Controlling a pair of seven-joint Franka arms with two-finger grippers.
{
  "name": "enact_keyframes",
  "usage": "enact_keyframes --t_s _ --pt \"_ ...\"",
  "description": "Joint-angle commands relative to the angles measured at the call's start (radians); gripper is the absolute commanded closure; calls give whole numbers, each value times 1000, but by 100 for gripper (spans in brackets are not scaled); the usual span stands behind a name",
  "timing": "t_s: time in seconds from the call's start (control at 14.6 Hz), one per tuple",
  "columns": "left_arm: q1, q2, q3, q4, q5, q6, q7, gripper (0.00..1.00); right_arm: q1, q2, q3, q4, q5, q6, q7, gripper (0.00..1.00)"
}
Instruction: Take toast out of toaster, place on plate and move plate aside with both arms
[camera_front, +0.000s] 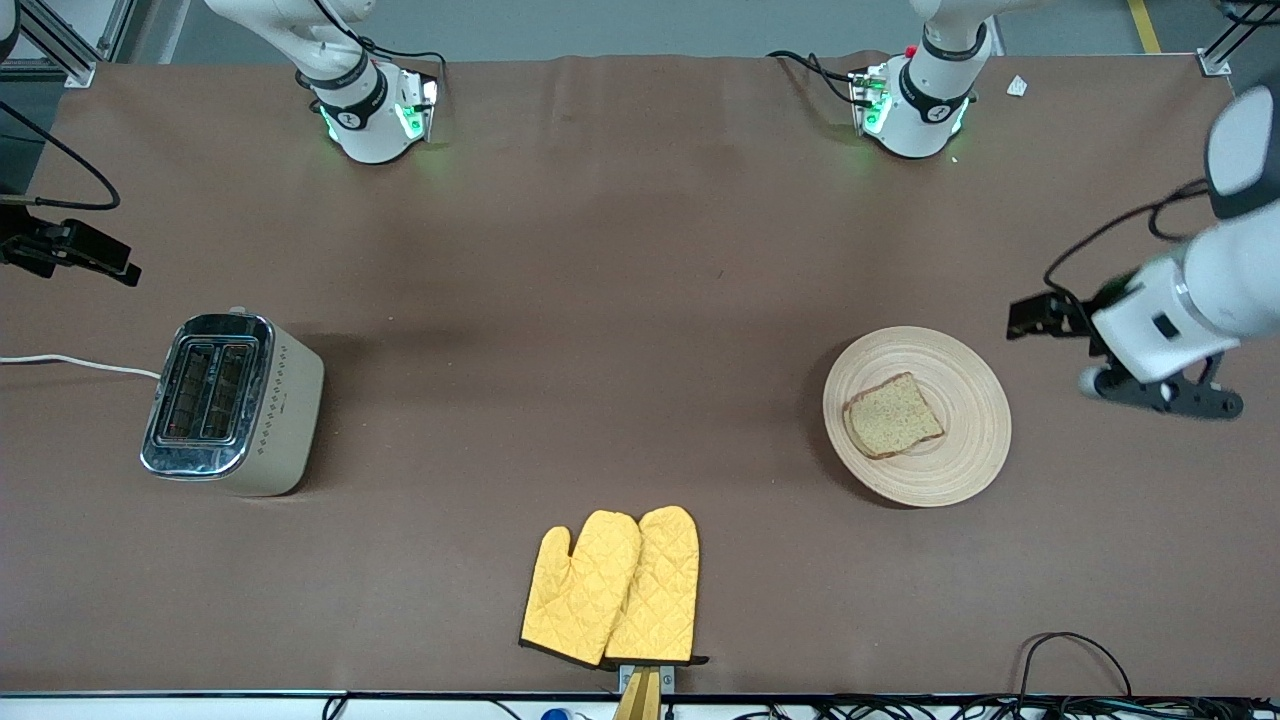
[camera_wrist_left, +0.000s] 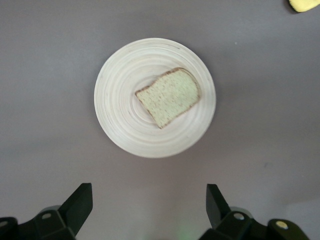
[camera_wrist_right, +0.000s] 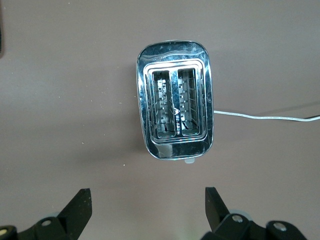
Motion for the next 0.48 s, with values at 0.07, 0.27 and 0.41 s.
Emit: enact_keyframes --t_s 0.07,0.27,0.41 --pt "39 -187 -8 -168 10 78 -11 0 7 -13 2 -9 -22 5 2 0" --pt "96 -337 -8 -372 -64 247 38 0 6 -13 0 -11 -22 4 2 0" --pt "97 -333 -7 -342 -69 242 48 0 6 -13 2 -11 -22 5 2 0"
